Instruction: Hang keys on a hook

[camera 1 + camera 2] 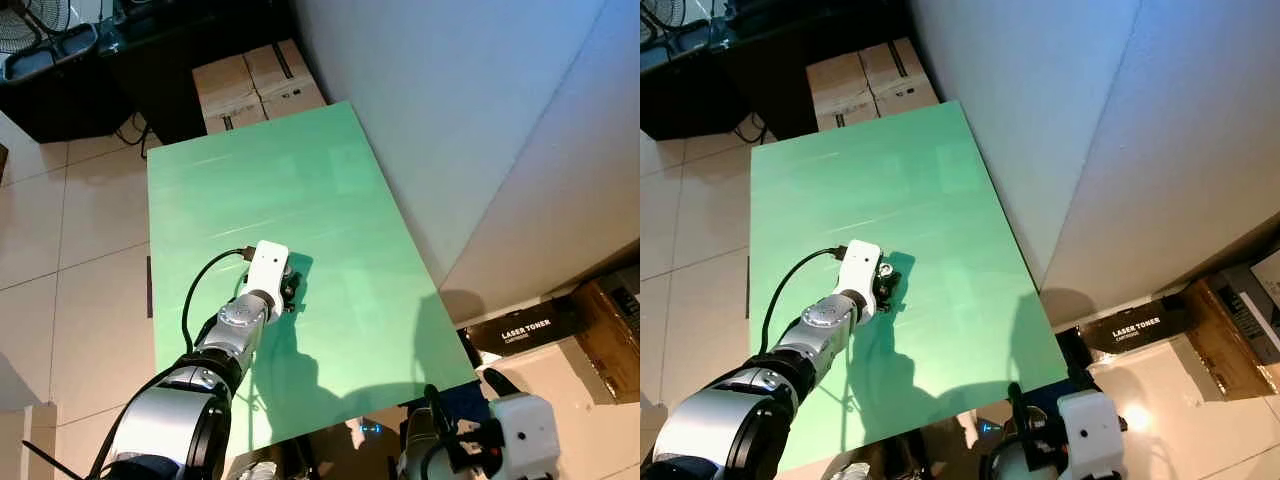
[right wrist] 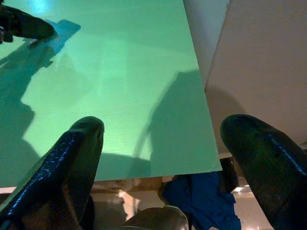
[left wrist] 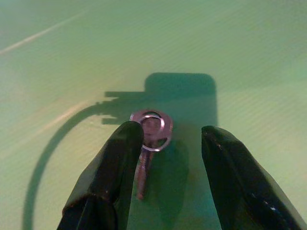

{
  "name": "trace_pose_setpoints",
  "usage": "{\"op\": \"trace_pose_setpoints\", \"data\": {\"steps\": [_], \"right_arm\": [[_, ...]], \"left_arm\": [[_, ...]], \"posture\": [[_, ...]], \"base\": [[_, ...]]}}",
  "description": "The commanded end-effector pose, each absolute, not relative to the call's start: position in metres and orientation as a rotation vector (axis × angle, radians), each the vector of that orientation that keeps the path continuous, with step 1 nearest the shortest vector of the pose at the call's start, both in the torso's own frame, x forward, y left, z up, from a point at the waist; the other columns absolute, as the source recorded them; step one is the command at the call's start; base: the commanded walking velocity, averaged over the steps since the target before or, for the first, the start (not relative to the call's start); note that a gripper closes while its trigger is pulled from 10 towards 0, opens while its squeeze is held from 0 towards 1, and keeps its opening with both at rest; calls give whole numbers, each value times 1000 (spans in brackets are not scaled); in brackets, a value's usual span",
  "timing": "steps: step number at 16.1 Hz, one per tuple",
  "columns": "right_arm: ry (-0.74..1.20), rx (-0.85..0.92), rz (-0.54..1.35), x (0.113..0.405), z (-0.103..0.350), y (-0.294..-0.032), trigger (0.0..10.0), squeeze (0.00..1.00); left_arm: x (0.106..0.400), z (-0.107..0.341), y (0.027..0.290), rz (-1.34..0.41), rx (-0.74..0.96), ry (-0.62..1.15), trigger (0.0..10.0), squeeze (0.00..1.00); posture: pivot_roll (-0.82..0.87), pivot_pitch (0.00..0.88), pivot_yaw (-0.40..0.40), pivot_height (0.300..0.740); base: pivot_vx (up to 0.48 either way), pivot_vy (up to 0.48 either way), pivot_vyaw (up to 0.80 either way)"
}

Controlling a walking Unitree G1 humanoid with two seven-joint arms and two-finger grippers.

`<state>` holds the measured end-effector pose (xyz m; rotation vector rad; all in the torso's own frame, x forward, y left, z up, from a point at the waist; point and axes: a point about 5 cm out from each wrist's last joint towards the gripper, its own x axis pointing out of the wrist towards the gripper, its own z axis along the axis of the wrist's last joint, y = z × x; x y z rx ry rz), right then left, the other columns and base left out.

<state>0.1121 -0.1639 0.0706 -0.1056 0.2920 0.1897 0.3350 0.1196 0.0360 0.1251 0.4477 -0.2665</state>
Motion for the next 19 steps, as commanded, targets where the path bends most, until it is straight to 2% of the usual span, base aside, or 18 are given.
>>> {"op": "trace_pose_setpoints", "data": {"steps": [1,9,10,19], "right_arm": [[309,-94,188,107,71,-161,10000,0],[343,-92,170,93,74,-163,10000,0],[348,-92,170,93,73,-163,10000,0],[338,-91,185,102,67,-158,10000,0]], "left_arm": [[333,32,125,-244,153,484,10000,0],[308,1,130,-246,227,639,10000,0],[307,1,130,-252,219,637,0,0],[312,9,146,-236,129,550,0,0]], "posture": [[-463,282,174,740],[-488,323,175,740],[-487,323,174,740],[-450,261,187,740]], "base": [[0,0,0],[0,0,0],[0,0,0],[0,0,0]]}}
